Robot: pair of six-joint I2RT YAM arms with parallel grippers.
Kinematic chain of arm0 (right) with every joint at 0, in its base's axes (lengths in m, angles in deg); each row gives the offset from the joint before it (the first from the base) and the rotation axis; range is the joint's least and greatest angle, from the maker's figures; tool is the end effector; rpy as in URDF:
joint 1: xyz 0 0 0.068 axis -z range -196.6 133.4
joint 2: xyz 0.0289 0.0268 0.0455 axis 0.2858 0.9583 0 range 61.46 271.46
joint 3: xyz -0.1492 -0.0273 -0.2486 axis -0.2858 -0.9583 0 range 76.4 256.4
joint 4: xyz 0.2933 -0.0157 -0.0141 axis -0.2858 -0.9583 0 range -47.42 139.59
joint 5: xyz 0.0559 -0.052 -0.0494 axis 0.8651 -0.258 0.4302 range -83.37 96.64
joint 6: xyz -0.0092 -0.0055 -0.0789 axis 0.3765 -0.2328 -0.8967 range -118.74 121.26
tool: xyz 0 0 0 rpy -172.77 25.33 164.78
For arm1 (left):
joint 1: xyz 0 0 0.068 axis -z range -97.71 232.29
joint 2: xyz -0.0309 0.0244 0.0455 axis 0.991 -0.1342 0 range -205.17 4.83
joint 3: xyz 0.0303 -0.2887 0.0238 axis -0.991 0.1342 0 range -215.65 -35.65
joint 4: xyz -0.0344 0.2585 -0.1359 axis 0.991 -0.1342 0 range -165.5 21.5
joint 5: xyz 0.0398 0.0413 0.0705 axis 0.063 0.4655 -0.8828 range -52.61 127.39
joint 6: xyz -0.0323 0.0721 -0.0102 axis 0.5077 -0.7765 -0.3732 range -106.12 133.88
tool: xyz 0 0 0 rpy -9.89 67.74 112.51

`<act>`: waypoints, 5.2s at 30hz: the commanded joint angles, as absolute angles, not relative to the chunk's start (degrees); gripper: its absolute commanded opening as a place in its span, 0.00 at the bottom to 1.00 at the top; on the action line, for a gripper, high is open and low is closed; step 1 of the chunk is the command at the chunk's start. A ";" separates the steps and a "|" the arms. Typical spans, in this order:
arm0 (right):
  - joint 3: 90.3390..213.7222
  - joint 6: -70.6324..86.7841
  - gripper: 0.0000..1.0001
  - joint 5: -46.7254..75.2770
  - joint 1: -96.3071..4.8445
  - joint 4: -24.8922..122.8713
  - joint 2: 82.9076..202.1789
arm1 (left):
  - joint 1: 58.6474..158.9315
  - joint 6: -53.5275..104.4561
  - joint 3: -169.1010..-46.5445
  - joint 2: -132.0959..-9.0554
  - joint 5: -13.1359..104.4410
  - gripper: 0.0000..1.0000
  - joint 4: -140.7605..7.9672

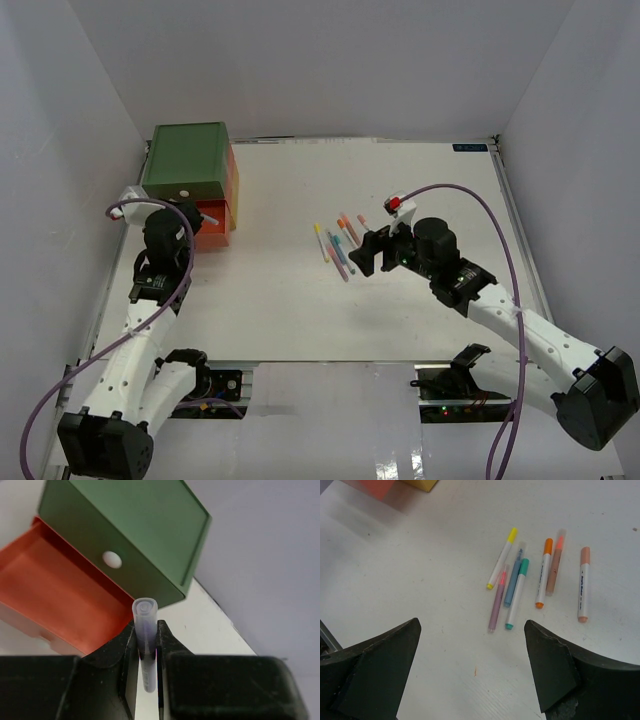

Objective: Sort the stationery into containers
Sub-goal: Place the pen in the drawer, then pick up the pen from the center of the board, then place the pen in the drawer.

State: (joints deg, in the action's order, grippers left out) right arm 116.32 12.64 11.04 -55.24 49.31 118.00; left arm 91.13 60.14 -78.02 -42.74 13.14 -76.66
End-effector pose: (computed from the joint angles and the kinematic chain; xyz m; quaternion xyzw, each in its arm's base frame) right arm 0.2195 0.1823 0.2858 -0.2114 0.7747 0.2796 0.5263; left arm 0.2471 -0.0099 0.3252 -0.3694 0.6848 -0.1342 0.6137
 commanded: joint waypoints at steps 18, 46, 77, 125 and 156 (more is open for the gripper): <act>113.40 8.12 0.90 10.33 -54.84 49.67 115.42 | 79.21 64.51 -75.64 -55.81 19.02 0.49 -65.77; 119.63 9.44 1.00 9.10 -56.85 39.21 135.54 | 75.61 42.98 -82.94 -46.24 37.30 0.98 -86.42; 141.17 10.31 0.51 -7.60 -66.44 32.71 164.82 | 83.61 36.74 -68.88 -32.26 50.14 0.98 -88.98; 123.77 18.40 0.22 7.95 -68.99 53.53 126.86 | 125.35 63.98 -86.45 -61.52 31.86 0.82 -69.21; 119.73 16.12 0.88 -1.18 -68.90 49.76 120.27 | 113.25 59.59 -83.56 -50.81 18.58 0.00 -80.36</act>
